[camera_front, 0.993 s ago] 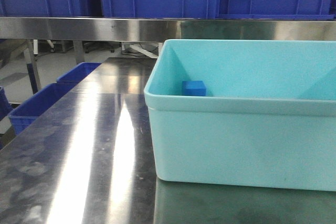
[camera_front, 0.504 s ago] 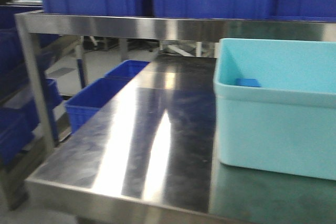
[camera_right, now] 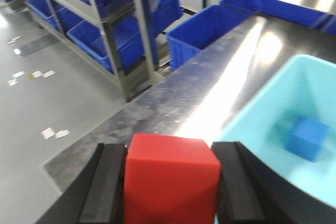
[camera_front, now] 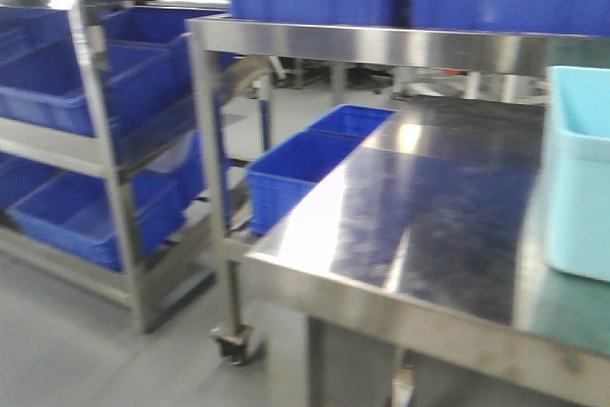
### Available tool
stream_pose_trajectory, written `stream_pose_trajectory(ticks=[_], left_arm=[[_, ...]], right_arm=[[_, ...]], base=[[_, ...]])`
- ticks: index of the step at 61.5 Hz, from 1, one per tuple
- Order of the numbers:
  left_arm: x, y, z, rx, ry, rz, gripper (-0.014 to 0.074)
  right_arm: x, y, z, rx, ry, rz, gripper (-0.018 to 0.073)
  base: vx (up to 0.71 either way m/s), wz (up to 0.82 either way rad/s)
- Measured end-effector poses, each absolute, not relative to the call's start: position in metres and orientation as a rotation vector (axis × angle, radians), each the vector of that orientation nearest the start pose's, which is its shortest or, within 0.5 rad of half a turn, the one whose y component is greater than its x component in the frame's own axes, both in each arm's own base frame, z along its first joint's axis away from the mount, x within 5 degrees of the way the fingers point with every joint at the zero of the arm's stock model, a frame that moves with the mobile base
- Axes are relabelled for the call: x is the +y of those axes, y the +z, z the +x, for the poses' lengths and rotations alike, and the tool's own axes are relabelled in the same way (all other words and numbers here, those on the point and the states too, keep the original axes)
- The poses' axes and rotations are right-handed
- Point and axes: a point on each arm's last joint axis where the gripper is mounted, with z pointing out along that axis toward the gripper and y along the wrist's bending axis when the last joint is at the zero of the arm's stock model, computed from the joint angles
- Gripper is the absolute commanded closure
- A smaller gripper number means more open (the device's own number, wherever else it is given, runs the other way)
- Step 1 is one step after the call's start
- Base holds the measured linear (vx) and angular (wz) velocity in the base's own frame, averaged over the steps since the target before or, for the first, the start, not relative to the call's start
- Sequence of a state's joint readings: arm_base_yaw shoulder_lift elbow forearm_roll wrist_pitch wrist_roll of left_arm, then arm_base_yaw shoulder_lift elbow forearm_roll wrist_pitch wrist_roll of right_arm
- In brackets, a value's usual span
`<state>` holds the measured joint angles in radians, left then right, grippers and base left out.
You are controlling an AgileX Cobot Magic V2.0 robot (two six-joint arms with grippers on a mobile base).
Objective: Pick red cube and place on left shelf
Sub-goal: 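Drive the base away from the table, holding the red cube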
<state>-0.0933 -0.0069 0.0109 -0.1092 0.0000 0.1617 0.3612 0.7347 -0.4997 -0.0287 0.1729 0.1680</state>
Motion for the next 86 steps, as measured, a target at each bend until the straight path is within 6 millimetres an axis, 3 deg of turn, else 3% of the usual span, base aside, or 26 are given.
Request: stream_pose_trajectory(ticks=[86], left_arm=[[-0.0052,0.2099,0.0558,1.484,-0.033,0.108,0.0491]], right_arm=[[0.054,0.297,0.1442,1.894,0.335,-0.208,0.0502]], base=[[-0.17,0.57]])
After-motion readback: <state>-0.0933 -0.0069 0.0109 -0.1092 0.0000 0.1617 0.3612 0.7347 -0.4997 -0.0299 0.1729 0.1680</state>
